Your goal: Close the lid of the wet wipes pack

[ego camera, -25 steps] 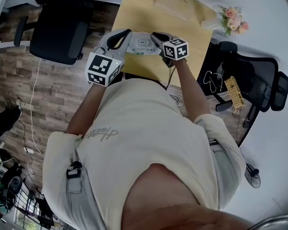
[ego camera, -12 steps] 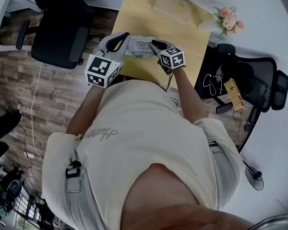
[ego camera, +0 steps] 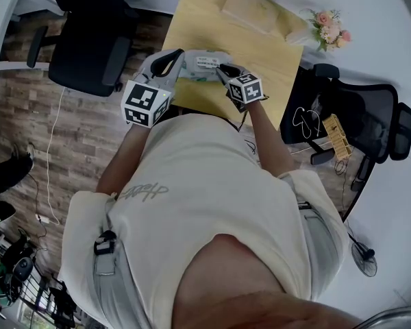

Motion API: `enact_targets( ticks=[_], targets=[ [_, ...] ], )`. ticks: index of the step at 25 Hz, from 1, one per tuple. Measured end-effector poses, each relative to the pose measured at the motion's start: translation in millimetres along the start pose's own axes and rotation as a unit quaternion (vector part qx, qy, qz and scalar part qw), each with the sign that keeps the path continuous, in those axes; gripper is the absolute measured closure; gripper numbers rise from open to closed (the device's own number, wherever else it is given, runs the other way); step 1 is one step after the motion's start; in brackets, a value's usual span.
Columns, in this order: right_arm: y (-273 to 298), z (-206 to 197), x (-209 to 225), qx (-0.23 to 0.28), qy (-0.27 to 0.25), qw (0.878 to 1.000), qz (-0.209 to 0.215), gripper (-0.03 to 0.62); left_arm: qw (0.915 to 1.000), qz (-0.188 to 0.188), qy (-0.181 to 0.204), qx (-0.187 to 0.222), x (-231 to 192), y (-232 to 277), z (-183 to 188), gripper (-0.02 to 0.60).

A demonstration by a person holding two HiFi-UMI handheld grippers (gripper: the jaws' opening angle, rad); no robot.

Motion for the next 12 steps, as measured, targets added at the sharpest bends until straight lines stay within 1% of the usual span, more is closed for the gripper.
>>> enact_targets(
  ticks=[3,8,12],
  targets=[
    [3.9,-5.5,-1.3,-0.010,0.003,1.000,0.000,0.549,1.0000,0.002,0.001,0.000,-1.8,-1.2,0.4,0.566],
    [6.5,-12.5,4.5,-0.007,0.040,0.999,0.004,0.549,1.0000,0.003,-0.001,-0.002,-1.6,1.2,-0.3,0.565],
    [9.9,-11.7,6.9,-0.016,0.040,0.999,0.001,0.549,1.0000,0.005,-0.005,-0.006,-3.7,2.8,-2.6,0.565]
  ],
)
Point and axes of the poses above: the fingertips, and each gripper's own axes: y forward along the fingers, x to its right, z out of its top, the point moved 5 cm from there along -y, backward along the fingers, and after that the axes turned 6 degrees about y, right-handed, at the moved point
